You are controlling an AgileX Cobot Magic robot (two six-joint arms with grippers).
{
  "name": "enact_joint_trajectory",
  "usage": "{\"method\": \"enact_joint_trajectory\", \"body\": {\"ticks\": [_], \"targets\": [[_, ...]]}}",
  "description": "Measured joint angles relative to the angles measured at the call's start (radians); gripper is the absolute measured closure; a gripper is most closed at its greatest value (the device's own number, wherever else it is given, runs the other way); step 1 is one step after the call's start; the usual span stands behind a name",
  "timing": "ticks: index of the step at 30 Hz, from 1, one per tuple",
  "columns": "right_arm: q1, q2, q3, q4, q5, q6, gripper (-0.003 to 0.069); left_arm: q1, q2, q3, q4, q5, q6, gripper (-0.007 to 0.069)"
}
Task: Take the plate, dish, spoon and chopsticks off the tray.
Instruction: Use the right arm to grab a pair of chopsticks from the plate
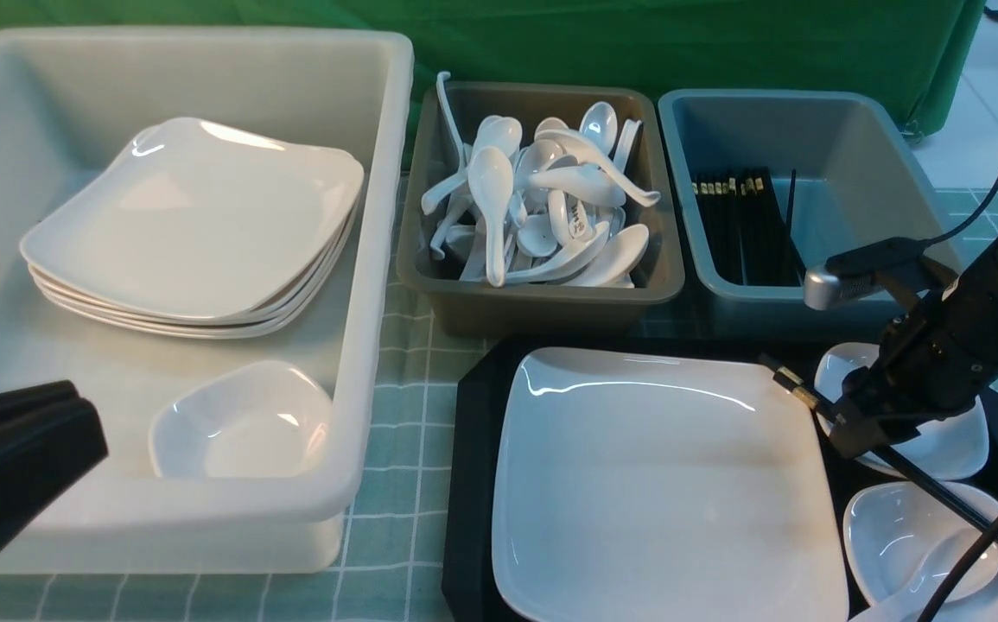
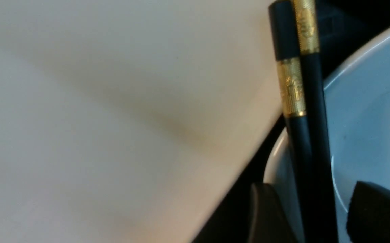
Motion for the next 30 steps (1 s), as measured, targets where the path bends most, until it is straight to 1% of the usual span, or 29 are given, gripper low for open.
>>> {"method": "enact_joint_trajectory", "body": {"ticks": [6, 8, 9, 14, 16, 25, 28, 30], "targets": [[0.0, 0.0, 0.0, -0.008, -0.002, -0.032, 0.0303, 0.0, 0.0, 0.0, 0.0, 0.0, 0.0, 0.0608], [0.0, 0.0, 0.0, -0.008, 0.001, -0.047, 0.034, 0.0, 0.0, 0.0, 0.0, 0.0, 0.0, 0.0608], [0.0, 0.0, 0.0, -0.008, 0.001, -0.047, 0.0344, 0.0, 0.0, 0.0, 0.0, 0.0, 0.0, 0.0608], [0.0, 0.0, 0.0, -0.008, 0.012, -0.054, 0.0483, 0.0, 0.0, 0.0, 0.0, 0.0, 0.0, 0.0608], [0.0, 0.0, 0.0, -0.008, 0.015, -0.067, 0.0512, 0.0, 0.0, 0.0, 0.0, 0.001, 0.0, 0.0608], [0.0, -0.011, 0.0, -0.015, 0.054, -0.115, 0.0512, 0.0, 0.0, 0.0, 0.0, 0.009, 0.0, 0.0608], [0.016, -0.047, 0.0, -0.02, 0.129, -0.165, 0.0512, 0.0, 0.0, 0.0, -0.001, 0.009, 0.0, 0.0608], [0.05, -0.094, 0.0, -0.022, 0.191, -0.197, 0.0512, 0.0, 0.0, 0.0, -0.001, 0.009, 0.0, 0.0608]]}}
